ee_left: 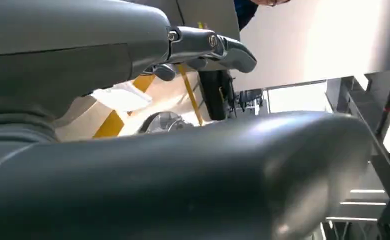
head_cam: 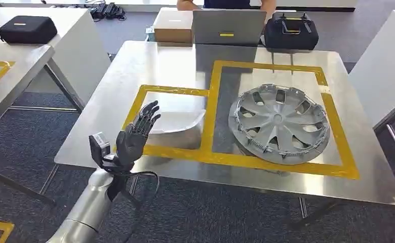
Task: Take the parts from the cabinet and place them on the table.
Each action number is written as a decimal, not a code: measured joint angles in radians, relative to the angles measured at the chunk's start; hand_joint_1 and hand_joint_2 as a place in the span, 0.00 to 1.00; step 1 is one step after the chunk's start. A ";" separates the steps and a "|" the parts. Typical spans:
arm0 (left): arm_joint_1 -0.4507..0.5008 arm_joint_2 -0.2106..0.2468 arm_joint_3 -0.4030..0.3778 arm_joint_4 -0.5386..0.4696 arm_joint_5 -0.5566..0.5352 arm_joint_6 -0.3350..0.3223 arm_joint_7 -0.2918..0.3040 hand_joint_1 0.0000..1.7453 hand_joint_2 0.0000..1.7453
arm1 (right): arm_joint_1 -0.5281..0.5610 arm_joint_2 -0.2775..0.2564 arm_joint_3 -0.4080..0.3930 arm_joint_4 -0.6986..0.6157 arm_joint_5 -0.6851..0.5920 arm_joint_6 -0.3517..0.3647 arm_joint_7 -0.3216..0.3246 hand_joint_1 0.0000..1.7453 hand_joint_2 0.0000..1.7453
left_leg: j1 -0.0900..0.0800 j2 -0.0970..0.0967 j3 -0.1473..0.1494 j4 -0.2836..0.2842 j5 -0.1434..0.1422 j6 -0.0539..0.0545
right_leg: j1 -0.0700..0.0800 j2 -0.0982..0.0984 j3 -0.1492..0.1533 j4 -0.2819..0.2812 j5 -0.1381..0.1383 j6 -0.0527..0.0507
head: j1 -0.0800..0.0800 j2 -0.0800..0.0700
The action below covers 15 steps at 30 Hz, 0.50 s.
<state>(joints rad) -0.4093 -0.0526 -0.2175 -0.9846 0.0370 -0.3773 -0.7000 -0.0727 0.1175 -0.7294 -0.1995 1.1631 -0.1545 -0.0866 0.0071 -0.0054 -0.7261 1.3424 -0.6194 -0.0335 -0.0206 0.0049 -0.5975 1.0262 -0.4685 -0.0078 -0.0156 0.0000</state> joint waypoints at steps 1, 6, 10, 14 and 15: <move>0.007 0.002 -0.005 -0.006 0.000 0.000 0.002 0.00 0.00 | 0.000 0.000 0.000 0.000 0.000 0.000 0.001 0.00 0.00 | 0.001 0.000 0.017 -0.039 0.035 0.002 | 0.000 0.001 0.001 0.001 0.001 0.001 | -0.001 0.000; 0.011 0.005 -0.014 -0.034 -0.002 0.000 0.006 0.00 0.00 | -0.004 0.000 0.000 0.000 0.000 0.000 0.011 0.00 0.00 | -0.006 -0.002 0.141 -0.311 0.149 0.025 | 0.005 0.002 -0.001 0.004 0.004 0.021 | -0.007 0.000; 0.015 0.006 -0.021 -0.047 -0.008 0.001 0.009 0.00 0.00 | -0.003 0.000 -0.001 0.000 -0.002 -0.003 0.013 0.00 0.00 | -0.002 0.001 0.134 -0.327 0.171 0.058 | 0.001 0.003 -0.006 0.007 -0.005 0.047 | -0.004 0.000; 0.018 0.006 -0.035 -0.049 -0.010 0.002 0.011 0.00 0.00 | -0.003 0.000 -0.002 0.000 -0.002 -0.003 0.013 0.00 0.00 | -0.005 0.006 0.106 -0.327 0.192 0.073 | 0.004 0.001 -0.098 0.269 -0.178 0.055 | 0.011 0.000; 0.019 0.006 -0.037 -0.049 -0.010 0.002 0.011 0.00 0.00 | -0.002 0.000 -0.002 0.000 -0.002 -0.003 0.014 0.00 0.00 | -0.006 0.006 0.097 -0.326 0.198 0.073 | 0.004 0.001 -0.101 0.296 -0.183 0.054 | 0.011 0.000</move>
<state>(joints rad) -0.3905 -0.0465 -0.2548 -1.0334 0.0267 -0.3754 -0.6889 -0.0744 0.1175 -0.7313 -0.1995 1.1608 -0.1576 -0.0729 0.0008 0.0010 -0.6290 1.0160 -0.4213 0.0396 -0.0169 0.0054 -0.6984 1.3225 -0.6513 0.0467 -0.0042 0.0000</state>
